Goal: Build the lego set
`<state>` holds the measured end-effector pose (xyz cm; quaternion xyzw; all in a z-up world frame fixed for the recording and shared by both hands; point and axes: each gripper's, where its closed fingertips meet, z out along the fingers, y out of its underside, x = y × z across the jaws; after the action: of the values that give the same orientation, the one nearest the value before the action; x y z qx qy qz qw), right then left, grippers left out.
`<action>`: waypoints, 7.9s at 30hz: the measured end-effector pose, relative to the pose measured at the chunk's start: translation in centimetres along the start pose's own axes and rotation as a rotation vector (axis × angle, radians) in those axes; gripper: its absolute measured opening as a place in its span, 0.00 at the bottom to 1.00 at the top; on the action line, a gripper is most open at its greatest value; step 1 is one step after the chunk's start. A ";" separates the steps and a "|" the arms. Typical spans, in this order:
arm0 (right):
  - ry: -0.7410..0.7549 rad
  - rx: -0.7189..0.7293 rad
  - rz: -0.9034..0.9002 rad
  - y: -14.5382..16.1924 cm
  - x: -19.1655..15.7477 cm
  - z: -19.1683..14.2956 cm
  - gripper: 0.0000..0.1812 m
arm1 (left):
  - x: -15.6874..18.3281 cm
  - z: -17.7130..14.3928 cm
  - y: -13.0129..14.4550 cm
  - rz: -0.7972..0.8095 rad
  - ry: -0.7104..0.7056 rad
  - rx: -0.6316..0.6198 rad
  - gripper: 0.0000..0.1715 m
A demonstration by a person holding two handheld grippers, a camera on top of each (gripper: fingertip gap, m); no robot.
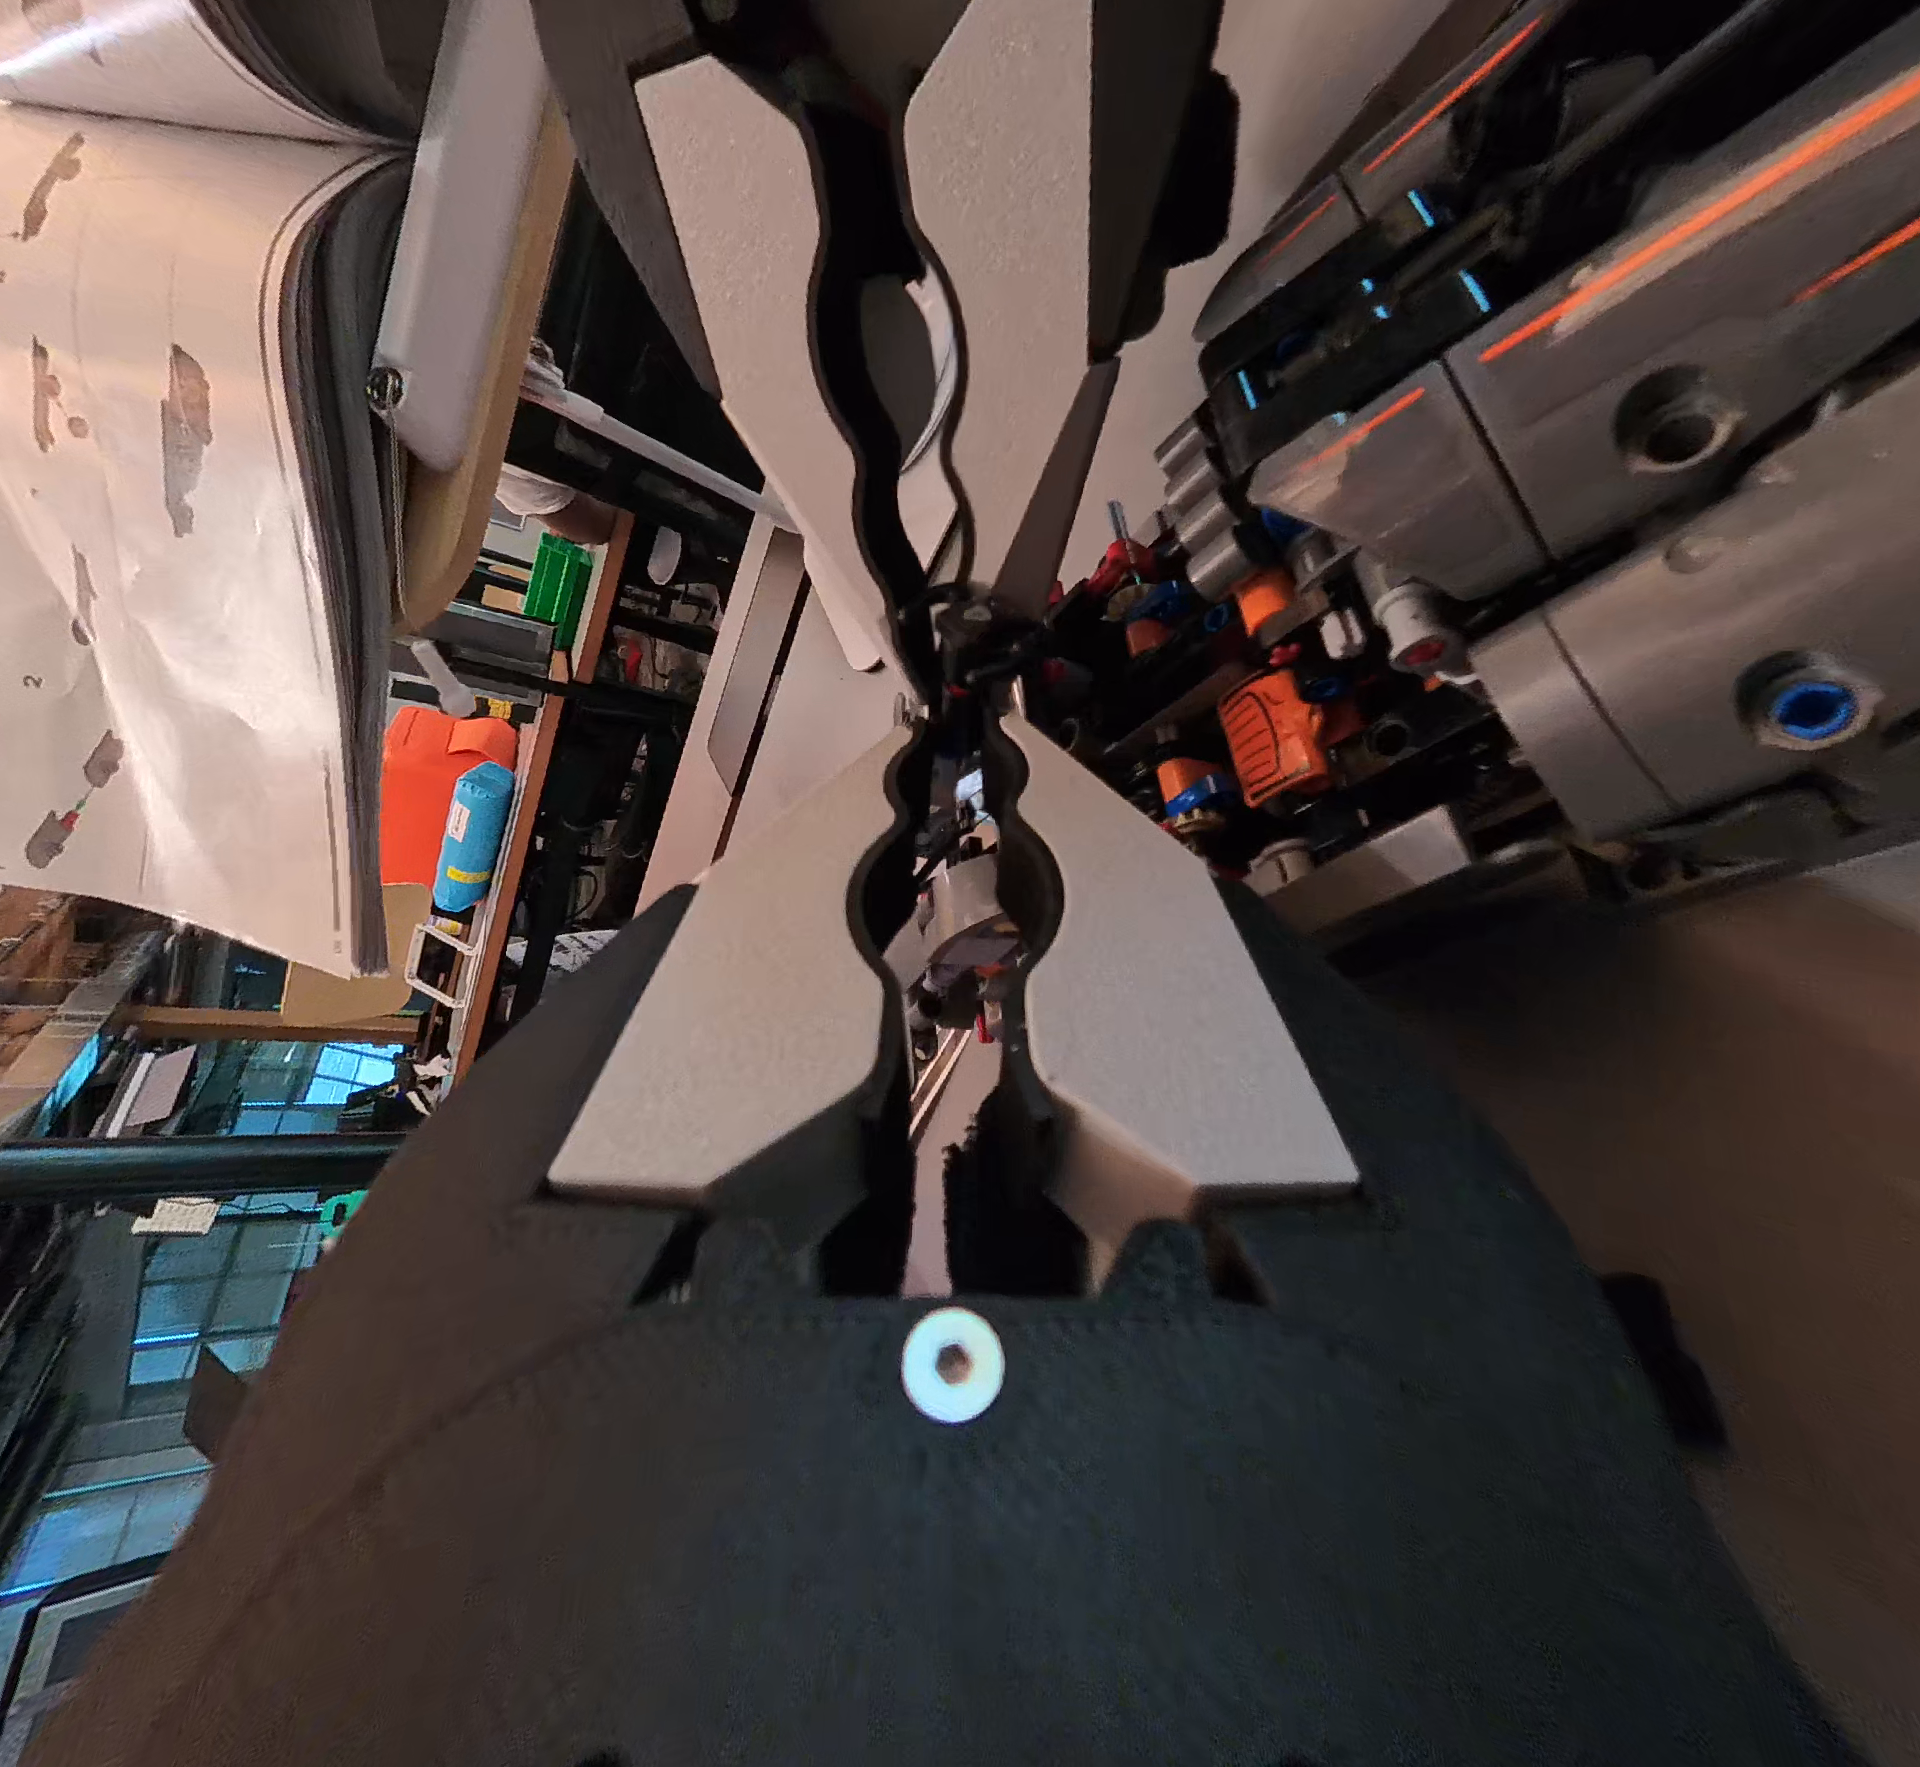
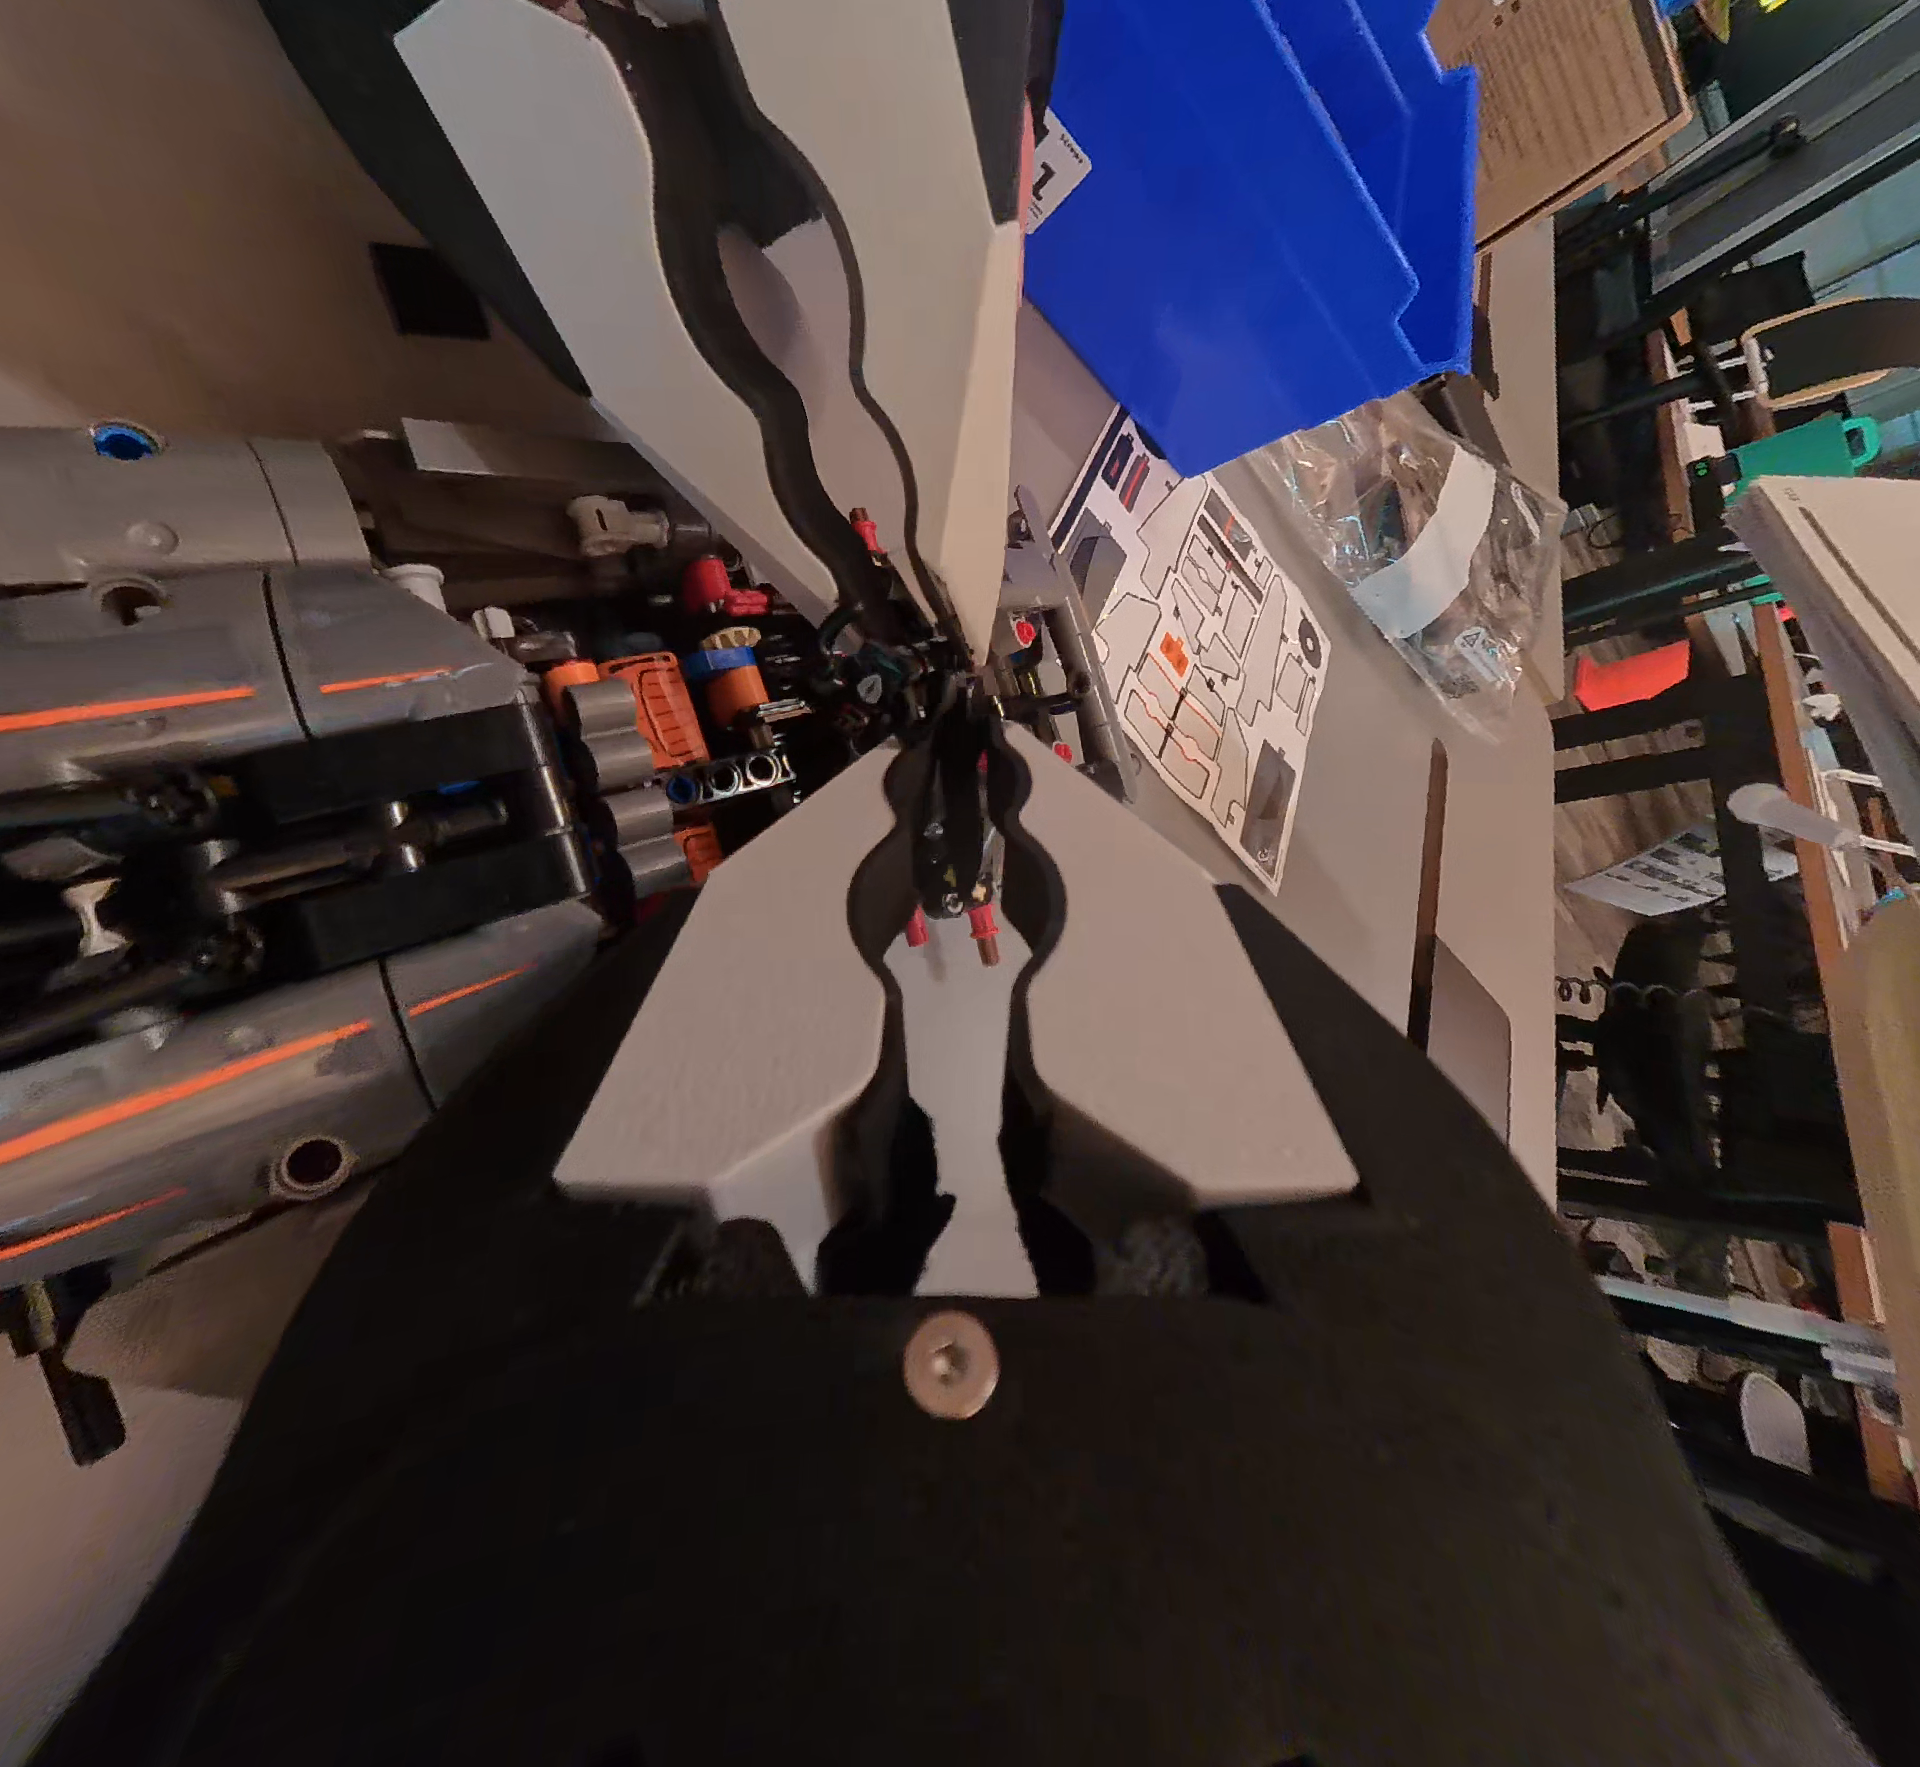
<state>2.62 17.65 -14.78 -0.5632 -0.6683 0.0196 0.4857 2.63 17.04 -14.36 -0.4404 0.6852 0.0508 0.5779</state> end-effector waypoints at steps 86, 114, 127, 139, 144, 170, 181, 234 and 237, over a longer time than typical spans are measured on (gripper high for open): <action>0.288 -0.080 -0.160 -5.6 -2.0 -6.1 0.02 | 8.3 -8.3 4.3 -0.565 0.504 -0.349 0.08; 0.169 -0.118 -0.306 -7.9 -4.9 -3.6 0.02 | 1.6 -10.1 -4.1 -0.926 0.621 -0.004 0.08; 0.160 -0.122 -0.321 -8.3 -5.5 -2.9 0.02 | 2.3 -10.4 -3.8 -0.927 0.685 -0.078 0.08; 0.131 -0.157 -0.359 -8.8 -6.3 -1.9 0.02 | 3.2 -11.2 -2.7 -0.847 0.709 -0.179 0.08; 0.123 -0.140 -0.327 -9.0 -6.2 -1.6 0.02 | 3.0 -11.4 -2.4 -0.784 0.661 -0.188 0.09; 0.020 -0.038 -0.063 -9.8 -5.3 -2.3 0.02 | 1.5 -10.8 -2.4 0.017 0.225 -0.221 0.04; -0.079 0.024 0.069 -10.2 -5.1 -3.2 0.02 | 1.0 -11.0 -3.3 0.193 0.196 -0.211 0.02; -0.453 0.019 0.455 -4.5 -3.4 -8.0 0.08 | -1.2 -9.1 -3.8 0.107 -0.016 0.019 0.13; -0.393 0.001 0.452 -2.8 -2.2 -7.9 0.08 | -1.0 -8.4 -1.7 0.023 0.016 -0.028 0.13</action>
<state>5.62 10.84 -10.39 -0.6829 -0.6071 0.2364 0.3306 -2.62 11.71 -10.05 -0.4408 0.6942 0.0633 0.5655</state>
